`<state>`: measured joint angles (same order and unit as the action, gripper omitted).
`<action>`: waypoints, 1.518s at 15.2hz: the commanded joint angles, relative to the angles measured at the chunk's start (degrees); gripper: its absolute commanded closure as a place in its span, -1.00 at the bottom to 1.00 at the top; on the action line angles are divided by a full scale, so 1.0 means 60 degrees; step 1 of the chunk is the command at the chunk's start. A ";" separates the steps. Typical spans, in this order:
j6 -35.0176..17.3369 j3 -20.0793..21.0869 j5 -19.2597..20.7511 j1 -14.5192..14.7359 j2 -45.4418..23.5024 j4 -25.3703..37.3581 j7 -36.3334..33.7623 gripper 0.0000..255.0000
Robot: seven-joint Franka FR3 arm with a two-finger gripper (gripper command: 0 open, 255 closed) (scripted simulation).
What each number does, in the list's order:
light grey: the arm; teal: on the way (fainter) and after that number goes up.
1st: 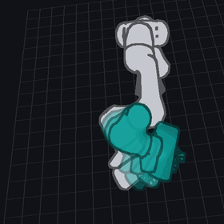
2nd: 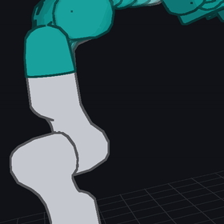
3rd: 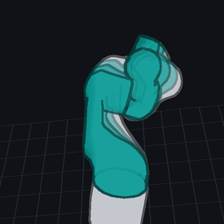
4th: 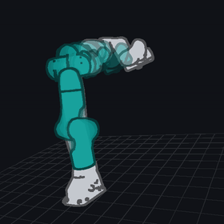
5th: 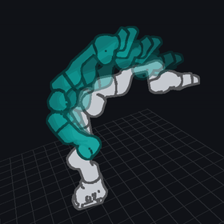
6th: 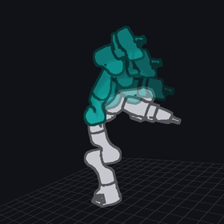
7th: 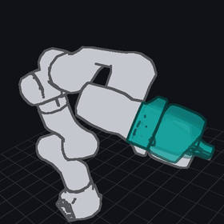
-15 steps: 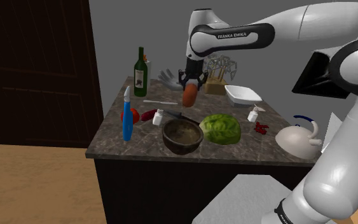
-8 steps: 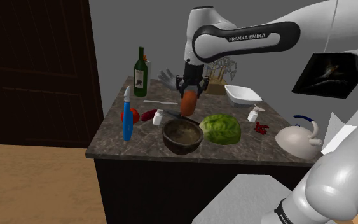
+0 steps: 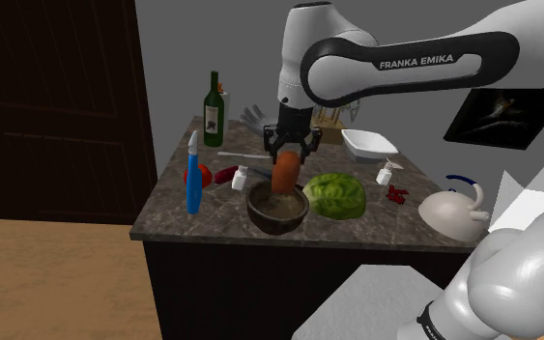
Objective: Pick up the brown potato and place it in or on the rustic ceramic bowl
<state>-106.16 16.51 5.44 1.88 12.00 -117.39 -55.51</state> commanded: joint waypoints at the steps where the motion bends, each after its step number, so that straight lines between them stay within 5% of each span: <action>1: 0.0129 0.0239 -0.0151 0.0205 0.0327 -0.0231 -0.0377 1.00; 17: -0.1981 0.0352 0.0053 0.0200 -0.0135 -0.1926 -0.0764 1.00; 23: -0.1981 0.0350 0.0054 0.0202 -0.0135 -0.1926 -0.0764 1.00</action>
<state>-118.30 18.61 5.79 3.11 11.48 -128.54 -60.11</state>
